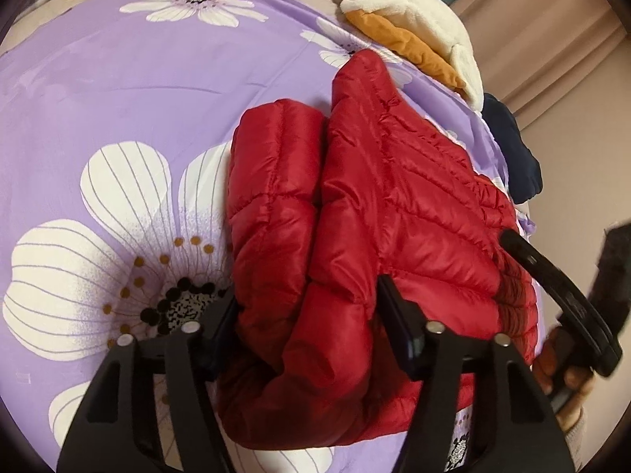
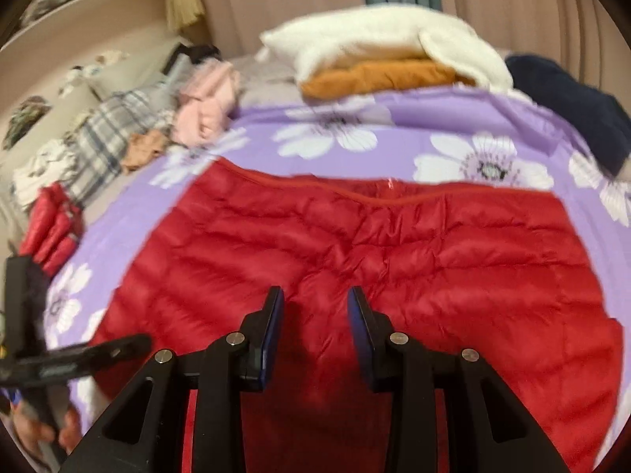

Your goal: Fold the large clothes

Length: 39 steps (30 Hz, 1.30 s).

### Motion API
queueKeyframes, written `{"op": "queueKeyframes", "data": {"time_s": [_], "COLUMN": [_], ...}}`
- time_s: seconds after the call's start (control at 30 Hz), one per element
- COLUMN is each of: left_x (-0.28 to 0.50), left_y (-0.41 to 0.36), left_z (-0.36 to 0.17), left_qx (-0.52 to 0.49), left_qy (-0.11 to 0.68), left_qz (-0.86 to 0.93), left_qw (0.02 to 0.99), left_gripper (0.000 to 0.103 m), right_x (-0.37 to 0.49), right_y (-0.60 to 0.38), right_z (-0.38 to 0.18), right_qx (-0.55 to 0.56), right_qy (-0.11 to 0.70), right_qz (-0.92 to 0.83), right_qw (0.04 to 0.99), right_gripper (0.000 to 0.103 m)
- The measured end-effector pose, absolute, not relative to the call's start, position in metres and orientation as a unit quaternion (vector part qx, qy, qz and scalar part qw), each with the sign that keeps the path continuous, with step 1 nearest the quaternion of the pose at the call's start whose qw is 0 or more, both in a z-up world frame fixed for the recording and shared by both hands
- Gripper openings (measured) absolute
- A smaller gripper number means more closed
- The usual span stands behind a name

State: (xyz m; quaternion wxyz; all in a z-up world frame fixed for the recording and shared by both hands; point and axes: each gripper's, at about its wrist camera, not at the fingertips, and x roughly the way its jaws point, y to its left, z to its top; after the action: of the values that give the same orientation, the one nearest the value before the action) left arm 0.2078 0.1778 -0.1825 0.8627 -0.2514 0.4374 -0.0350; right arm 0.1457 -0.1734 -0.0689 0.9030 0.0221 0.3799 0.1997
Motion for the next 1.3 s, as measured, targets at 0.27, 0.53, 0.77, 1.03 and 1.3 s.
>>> {"op": "queueKeyframes", "data": {"time_s": [0.27, 0.53, 0.77, 1.03, 1.3], "left_x": [0.202, 0.195, 0.190, 0.192, 0.202], "left_y": [0.170, 0.157, 0.123, 0.076, 0.032], "left_z": [-0.171, -0.144, -0.108, -0.078, -0.070], "left_qx": [-0.245, -0.226, -0.175, -0.107, -0.060], "left_qy": [0.417, 0.386, 0.349, 0.322, 0.316], "left_qz": [-0.032, -0.041, -0.068, -0.107, -0.138], "left_qw": [0.875, 0.894, 0.918, 0.935, 0.937], "left_gripper": [0.042, 0.037, 0.037, 0.037, 0.038], "right_x": [0.107, 0.133, 0.131, 0.133, 0.139], "right_y": [-0.178, -0.182, -0.182, -0.199, -0.220], "right_z": [-0.070, -0.115, -0.118, -0.123, -0.132], "right_qx": [0.000, 0.045, 0.062, 0.132, 0.222], "right_qy": [0.376, 0.429, 0.428, 0.428, 0.432], "right_qz": [0.218, 0.203, 0.201, 0.214, 0.239], "right_qw": [0.900, 0.879, 0.879, 0.868, 0.841], "right_gripper": [0.036, 0.036, 0.036, 0.036, 0.036]}}
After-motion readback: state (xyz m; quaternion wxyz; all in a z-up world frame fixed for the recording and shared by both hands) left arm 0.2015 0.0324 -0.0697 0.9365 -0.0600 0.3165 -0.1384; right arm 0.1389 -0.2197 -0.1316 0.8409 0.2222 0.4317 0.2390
